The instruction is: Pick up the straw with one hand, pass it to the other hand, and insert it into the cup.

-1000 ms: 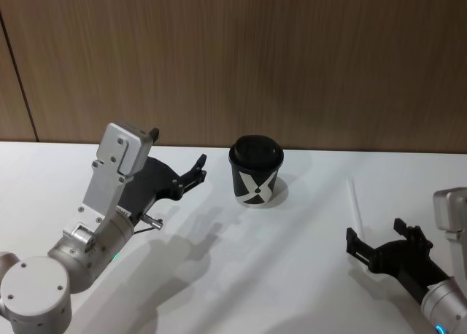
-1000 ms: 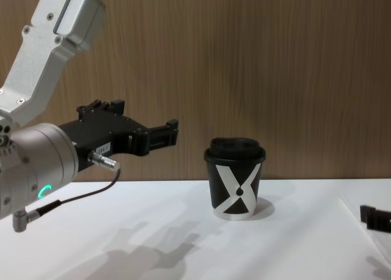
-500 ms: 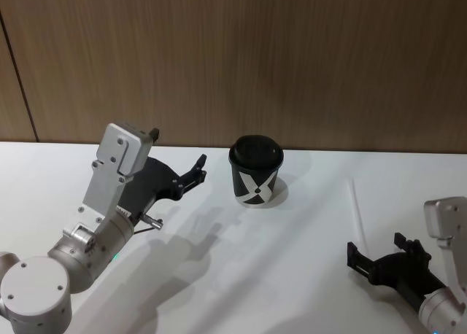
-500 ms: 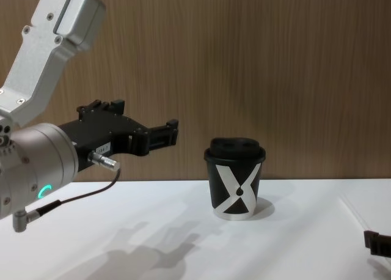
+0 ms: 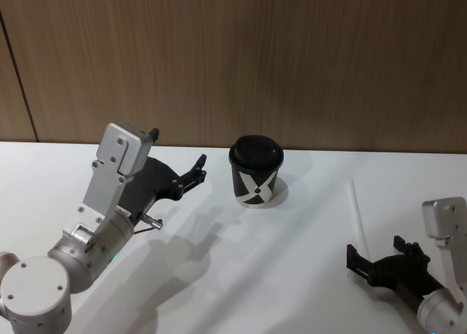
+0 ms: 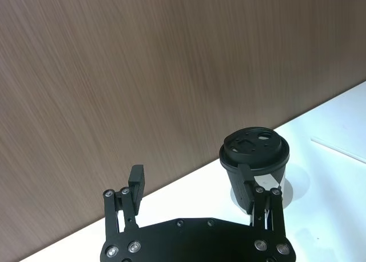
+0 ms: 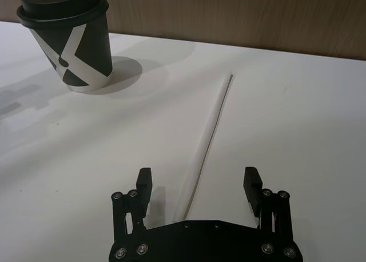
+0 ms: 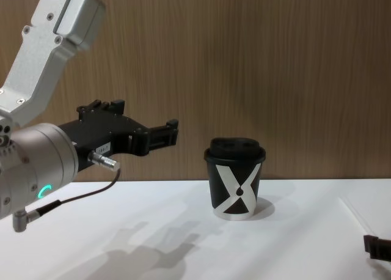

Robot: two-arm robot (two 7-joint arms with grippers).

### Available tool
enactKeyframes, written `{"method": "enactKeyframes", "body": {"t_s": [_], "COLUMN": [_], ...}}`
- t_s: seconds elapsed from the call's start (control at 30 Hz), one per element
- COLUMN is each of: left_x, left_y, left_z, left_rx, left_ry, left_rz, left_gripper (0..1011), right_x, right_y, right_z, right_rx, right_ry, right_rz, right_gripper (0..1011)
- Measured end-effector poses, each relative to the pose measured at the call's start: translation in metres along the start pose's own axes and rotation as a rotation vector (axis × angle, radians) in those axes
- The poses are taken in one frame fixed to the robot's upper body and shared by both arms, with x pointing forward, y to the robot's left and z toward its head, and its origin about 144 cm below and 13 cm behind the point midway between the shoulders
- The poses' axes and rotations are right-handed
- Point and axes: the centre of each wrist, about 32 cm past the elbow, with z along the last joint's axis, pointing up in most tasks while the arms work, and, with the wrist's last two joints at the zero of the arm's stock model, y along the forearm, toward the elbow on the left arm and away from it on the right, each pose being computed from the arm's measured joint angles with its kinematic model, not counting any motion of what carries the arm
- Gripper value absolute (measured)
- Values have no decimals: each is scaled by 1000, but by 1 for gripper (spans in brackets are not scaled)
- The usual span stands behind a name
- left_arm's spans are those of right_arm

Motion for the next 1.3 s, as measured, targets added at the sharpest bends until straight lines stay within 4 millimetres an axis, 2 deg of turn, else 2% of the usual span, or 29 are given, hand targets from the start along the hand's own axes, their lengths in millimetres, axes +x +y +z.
{"method": "enactKeyframes", "body": {"t_s": [1.3], "left_x": [0], "left_y": [0], "left_z": [0], "left_rx": [0], "left_ry": [0], "left_rz": [0], "left_gripper": [1002], "right_x": [-8], "right_y": [3], "right_z": [6], "right_rx": [-57], "right_ry": [28], "right_rz": [38], "right_gripper": [1001]}}
